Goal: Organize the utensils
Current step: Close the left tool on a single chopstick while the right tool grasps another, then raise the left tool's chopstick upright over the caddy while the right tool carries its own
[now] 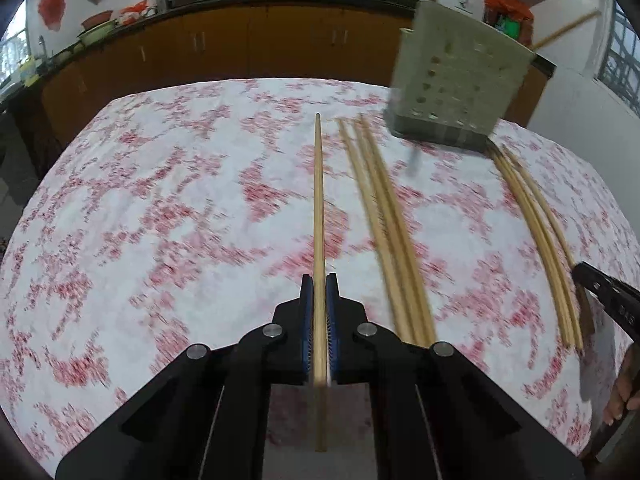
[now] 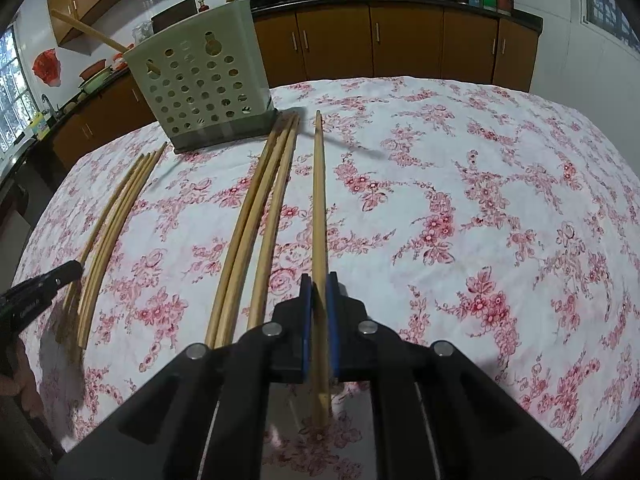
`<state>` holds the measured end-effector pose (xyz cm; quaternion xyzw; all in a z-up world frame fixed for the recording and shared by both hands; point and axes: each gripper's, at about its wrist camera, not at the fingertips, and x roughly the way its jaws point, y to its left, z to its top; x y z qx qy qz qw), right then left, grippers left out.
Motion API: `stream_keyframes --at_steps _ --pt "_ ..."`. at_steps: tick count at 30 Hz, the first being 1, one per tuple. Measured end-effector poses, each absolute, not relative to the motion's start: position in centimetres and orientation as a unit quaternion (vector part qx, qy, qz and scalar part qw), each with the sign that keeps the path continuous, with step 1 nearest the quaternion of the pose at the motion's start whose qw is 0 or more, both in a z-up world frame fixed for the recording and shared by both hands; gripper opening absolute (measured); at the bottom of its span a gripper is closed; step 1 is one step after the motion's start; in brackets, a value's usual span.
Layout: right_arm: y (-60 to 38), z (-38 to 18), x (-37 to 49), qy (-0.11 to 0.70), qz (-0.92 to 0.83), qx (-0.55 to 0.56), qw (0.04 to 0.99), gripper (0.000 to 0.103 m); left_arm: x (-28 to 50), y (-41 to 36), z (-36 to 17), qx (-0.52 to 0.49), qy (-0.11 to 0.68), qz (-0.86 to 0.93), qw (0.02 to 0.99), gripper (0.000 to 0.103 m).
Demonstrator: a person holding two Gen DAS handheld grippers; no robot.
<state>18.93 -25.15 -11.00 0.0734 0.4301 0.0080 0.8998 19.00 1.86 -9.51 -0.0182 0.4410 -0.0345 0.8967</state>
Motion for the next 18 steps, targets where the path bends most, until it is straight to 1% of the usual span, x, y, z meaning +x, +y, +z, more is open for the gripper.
stream_keyframes --at_steps 8,18 --pt "-26.4 -11.1 20.8 0.424 -0.012 0.078 0.902 0.009 21.0 4.2 -9.6 -0.040 0.436 -0.019 0.899 0.008" --pt "-26.3 -11.2 19.6 0.422 -0.011 0.075 0.903 0.009 19.8 4.6 -9.6 -0.053 0.429 -0.028 0.901 0.008"
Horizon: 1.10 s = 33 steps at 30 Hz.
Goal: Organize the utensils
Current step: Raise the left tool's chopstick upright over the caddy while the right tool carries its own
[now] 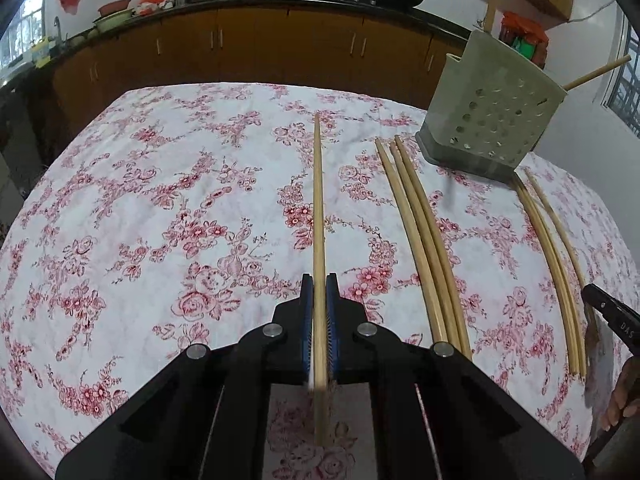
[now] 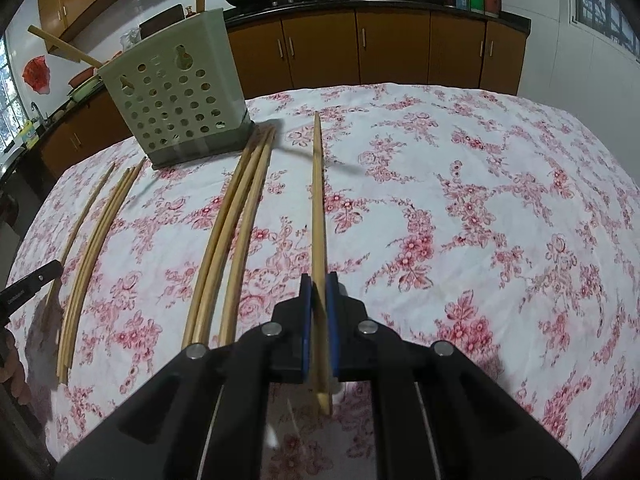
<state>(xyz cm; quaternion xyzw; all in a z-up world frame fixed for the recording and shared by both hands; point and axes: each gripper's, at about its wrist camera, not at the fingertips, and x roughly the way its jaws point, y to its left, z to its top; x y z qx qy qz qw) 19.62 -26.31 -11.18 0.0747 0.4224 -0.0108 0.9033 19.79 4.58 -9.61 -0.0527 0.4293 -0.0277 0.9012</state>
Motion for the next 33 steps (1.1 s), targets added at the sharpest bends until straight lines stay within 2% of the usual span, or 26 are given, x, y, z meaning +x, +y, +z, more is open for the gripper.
stream_keyframes --at_steps 18,33 --pt "-26.6 -10.5 18.6 0.418 -0.011 0.078 0.905 0.008 19.3 4.3 -9.3 -0.034 0.432 -0.024 0.901 0.007" --pt "-29.1 -0.9 17.5 0.279 -0.018 0.100 0.955 0.008 19.1 6.4 0.4 -0.066 0.305 -0.014 0.950 0.007"
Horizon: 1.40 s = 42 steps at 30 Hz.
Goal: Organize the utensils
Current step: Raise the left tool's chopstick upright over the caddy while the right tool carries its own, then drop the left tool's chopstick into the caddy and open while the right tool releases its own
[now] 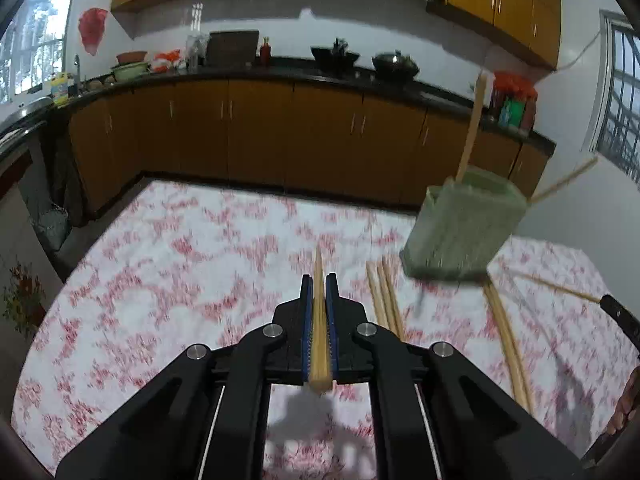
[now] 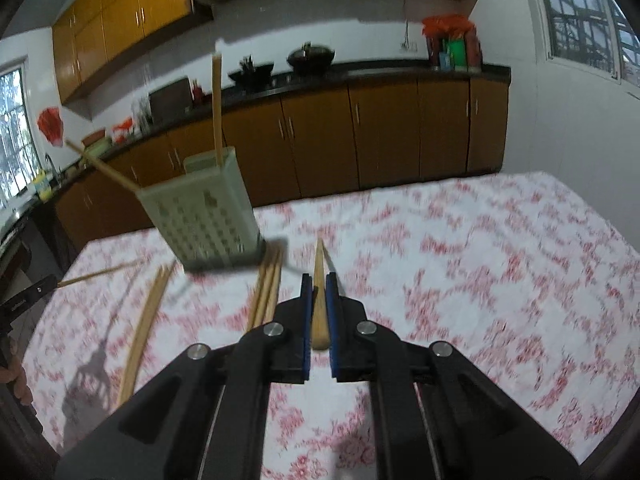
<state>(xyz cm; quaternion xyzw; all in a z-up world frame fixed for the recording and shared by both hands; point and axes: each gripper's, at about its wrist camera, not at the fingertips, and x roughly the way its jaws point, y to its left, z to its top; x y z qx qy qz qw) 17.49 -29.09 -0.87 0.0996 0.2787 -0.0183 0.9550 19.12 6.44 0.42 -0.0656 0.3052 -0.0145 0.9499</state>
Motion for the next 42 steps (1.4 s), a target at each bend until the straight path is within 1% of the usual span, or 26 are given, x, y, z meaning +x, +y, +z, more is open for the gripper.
stream_keyframes --at_steps 8,20,32,42 --pt "-29.3 1.8 17.6 0.238 -0.019 0.101 0.966 0.008 19.6 6.8 3.4 -0.072 0.271 -0.013 0.960 0.007" --pt "-28.4 4.1 18.1 0.212 -0.010 0.084 0.974 0.008 19.9 6.2 5.4 -0.057 0.250 -0.018 0.966 0.007" --pt "-27.1 12.2 17.8 0.124 0.055 0.095 0.986 0.008 18.8 2.5 11.9 -0.046 0.175 -0.080 0.980 0.007" --pt "-25.7 16.8 20.3 0.055 0.071 0.108 0.990 0.008 21.5 -1.5 16.2 -0.058 0.097 -0.098 0.989 0.007"
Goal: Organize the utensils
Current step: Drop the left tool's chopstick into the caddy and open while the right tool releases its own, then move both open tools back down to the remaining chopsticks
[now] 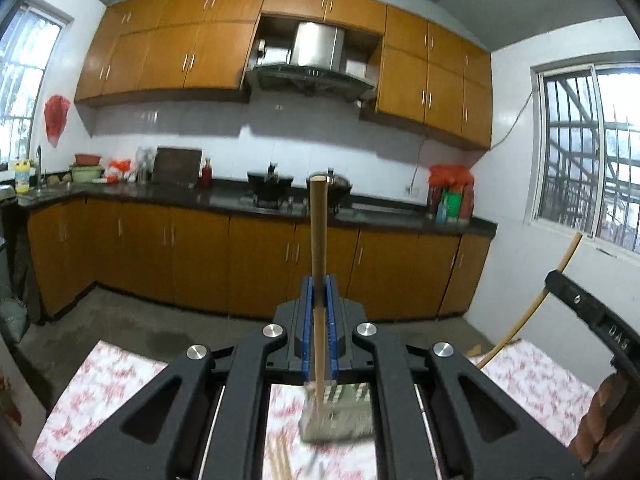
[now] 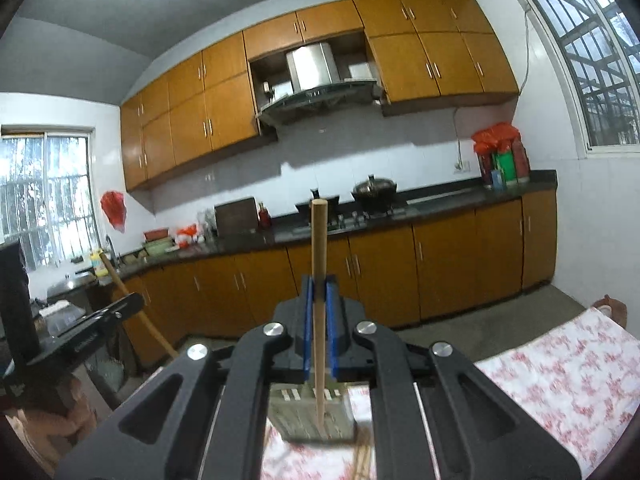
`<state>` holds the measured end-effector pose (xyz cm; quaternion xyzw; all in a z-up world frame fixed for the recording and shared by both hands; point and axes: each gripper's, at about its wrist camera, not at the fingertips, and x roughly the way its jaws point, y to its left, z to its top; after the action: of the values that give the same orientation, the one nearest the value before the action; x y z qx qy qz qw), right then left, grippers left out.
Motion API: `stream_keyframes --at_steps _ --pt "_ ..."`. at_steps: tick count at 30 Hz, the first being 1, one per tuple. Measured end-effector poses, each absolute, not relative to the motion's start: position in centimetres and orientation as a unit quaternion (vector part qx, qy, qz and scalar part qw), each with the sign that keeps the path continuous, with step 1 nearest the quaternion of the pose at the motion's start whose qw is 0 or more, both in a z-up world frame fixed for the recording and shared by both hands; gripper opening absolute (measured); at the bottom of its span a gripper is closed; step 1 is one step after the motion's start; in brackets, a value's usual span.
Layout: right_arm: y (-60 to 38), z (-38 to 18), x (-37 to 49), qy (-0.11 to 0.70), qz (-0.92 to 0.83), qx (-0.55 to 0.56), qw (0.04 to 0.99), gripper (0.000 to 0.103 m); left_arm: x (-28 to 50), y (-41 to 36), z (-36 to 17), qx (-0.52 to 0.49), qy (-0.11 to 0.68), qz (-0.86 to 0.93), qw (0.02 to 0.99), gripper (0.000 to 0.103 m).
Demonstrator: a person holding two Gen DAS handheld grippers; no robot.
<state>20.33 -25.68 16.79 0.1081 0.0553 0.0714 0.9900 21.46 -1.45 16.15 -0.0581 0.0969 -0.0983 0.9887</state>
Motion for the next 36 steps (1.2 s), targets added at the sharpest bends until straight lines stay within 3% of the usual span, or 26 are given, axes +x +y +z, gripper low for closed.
stream_keyframes --at_steps 7,17,27,36 --pt "-24.9 16.9 24.6 0.039 0.056 0.101 0.993 0.008 24.3 -2.9 15.5 -0.061 0.072 -0.093 0.991 0.007" --pt "-23.7 12.0 28.7 0.101 0.050 0.091 0.989 0.008 26.8 -2.5 10.3 -0.082 0.124 -0.103 0.983 0.007" --pt "-23.9 11.0 28.1 0.122 0.051 0.097 0.987 0.013 26.5 -2.0 10.3 -0.083 0.146 -0.107 0.980 0.008" --pt "-25.3 12.8 24.8 0.106 0.035 0.092 0.990 0.024 25.3 -1.1 11.8 -0.083 0.143 -0.088 0.982 0.023"
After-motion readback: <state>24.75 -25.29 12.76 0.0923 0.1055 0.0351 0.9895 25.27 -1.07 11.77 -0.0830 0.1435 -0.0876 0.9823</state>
